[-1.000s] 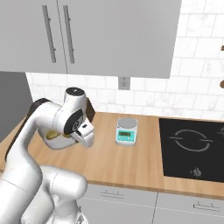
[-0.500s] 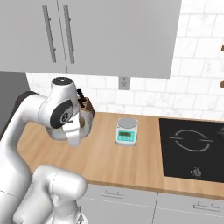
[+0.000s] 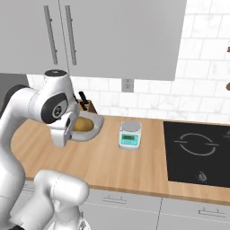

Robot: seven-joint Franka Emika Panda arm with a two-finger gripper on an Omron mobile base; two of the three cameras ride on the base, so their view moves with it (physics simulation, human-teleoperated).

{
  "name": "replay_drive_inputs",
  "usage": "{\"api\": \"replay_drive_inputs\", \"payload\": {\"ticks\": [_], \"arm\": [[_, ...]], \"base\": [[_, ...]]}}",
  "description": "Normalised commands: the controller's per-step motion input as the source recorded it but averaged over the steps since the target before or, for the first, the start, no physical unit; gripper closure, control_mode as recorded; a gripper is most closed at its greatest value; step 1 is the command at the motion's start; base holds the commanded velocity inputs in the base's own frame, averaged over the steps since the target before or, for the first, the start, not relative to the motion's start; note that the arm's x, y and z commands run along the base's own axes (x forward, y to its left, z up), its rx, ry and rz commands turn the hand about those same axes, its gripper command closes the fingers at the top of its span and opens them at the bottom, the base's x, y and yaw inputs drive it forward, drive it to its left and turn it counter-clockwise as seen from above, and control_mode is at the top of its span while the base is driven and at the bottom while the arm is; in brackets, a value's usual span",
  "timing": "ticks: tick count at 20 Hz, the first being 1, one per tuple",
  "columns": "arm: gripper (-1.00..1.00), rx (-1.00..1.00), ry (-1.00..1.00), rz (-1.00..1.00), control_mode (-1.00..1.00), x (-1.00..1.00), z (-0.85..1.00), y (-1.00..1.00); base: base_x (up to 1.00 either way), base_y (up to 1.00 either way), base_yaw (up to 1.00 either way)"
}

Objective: Take the meat container that has the steak and place it on the second highest rack of the freezer. Then take the vegetable container that has the potatos and place it on the highest rack of the freezer.

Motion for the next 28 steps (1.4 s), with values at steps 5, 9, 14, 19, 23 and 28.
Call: {"api": "replay_drive_inputs", "payload": {"ticks": [5, 9, 14, 19, 23, 28], "arm": [[1.00, 0.00, 0.00, -0.14, -1.00, -0.06, 0.11, 0.02], [1.00, 0.00, -0.03, 0.00, -1.00, -0.21, 0.02, 0.00], [1.00, 0.00, -0.07, -0.07, -1.00, -0.07, 0.01, 0.00], [1.00, 0.00, -0.19, -0.10, -1.00, 0.00, 0.03, 0.00], [1.00, -0.02, -0.02, -0.01, -1.00, 0.00, 0.16, 0.00], [1.00, -0.02, 0.00, 0.01, -1.00, -0.07, 0.04, -0.16]], "base": [[0.00, 0.00, 0.00], [0.00, 0.00, 0.00], [0.00, 0.00, 0.00], [0.00, 0.00, 0.00], [0.00, 0.00, 0.00], [0.00, 0.00, 0.00]]}}
